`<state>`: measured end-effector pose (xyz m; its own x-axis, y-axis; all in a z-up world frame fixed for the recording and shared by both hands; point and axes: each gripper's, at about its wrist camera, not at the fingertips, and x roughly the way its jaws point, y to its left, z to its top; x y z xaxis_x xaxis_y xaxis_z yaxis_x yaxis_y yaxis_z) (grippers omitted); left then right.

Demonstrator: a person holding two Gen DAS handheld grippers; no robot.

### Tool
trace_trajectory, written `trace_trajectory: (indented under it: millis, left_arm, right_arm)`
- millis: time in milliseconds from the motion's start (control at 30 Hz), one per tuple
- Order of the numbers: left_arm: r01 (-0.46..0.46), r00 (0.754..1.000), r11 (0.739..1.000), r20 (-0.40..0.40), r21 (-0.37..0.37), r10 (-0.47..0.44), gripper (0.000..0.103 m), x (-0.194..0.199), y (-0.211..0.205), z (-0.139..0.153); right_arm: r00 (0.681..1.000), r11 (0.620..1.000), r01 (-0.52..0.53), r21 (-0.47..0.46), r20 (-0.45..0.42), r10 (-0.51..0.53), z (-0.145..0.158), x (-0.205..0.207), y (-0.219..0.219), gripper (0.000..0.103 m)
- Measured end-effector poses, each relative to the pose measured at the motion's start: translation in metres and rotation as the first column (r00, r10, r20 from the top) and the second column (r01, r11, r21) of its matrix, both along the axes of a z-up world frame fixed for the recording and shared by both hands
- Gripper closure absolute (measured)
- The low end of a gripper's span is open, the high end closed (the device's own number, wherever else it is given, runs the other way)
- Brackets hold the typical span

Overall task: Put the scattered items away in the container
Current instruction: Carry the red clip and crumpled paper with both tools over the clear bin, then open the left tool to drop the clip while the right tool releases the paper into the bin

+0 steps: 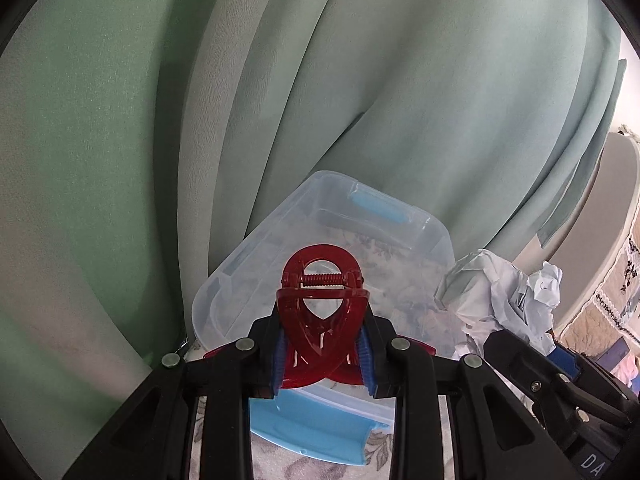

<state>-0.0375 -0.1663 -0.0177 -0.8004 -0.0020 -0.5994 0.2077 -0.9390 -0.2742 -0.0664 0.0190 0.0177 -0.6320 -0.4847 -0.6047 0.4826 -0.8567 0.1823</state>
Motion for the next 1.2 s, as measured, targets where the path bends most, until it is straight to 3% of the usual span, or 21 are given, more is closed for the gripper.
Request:
trace_trajectory:
  millis: [200, 500, 800, 1000, 1067, 1133, 1200]
  left_arm:
    - [-0.006, 1.000, 0.999, -0.009, -0.045, 0.006, 0.072, -0.008, 0.001, -0.005]
    - [0.024, 1.000, 0.999, -0.007, -0.028, -0.024, 0.072, -0.020, 0.001, -0.014]
    - [0.030, 1.000, 0.997, 0.010, -0.065, -0.029, 0.070, -0.047, 0.005, -0.014]
    - [0.032, 0.999, 0.997, 0.023, -0.064, -0.031, 0.069, -0.053, 0.007, -0.019]
    - [0.032, 0.999, 0.998, 0.034, -0.054, -0.030, 0.068, -0.055, 0.007, -0.020]
    - [0.028, 0.998, 0.999, 0.049, -0.040, -0.026, 0.058, -0.064, 0.007, -0.022]
    - [0.026, 0.998, 0.999, 0.054, -0.024, -0.025, 0.055, -0.068, 0.006, -0.027]
  right_arm:
    - [0.999, 1.000, -0.011, 0.007, 0.032, 0.011, -0.013, -0.011, -0.004, 0.048]
    - [0.999, 1.000, -0.025, 0.004, 0.030, 0.025, -0.013, -0.014, -0.014, 0.048]
    - [0.998, 1.000, -0.021, -0.010, 0.055, 0.022, -0.019, -0.025, -0.014, 0.048]
    - [0.998, 1.000, -0.019, -0.014, 0.066, 0.020, -0.022, -0.028, -0.012, 0.043]
    - [0.997, 1.000, -0.019, -0.021, 0.074, 0.020, -0.023, -0.030, -0.011, 0.042]
    - [0.997, 1.000, -0.020, -0.019, 0.078, 0.021, -0.024, -0.031, -0.011, 0.041]
    - [0.997, 1.000, -0.018, -0.022, 0.081, 0.020, -0.024, -0.032, -0.010, 0.039]
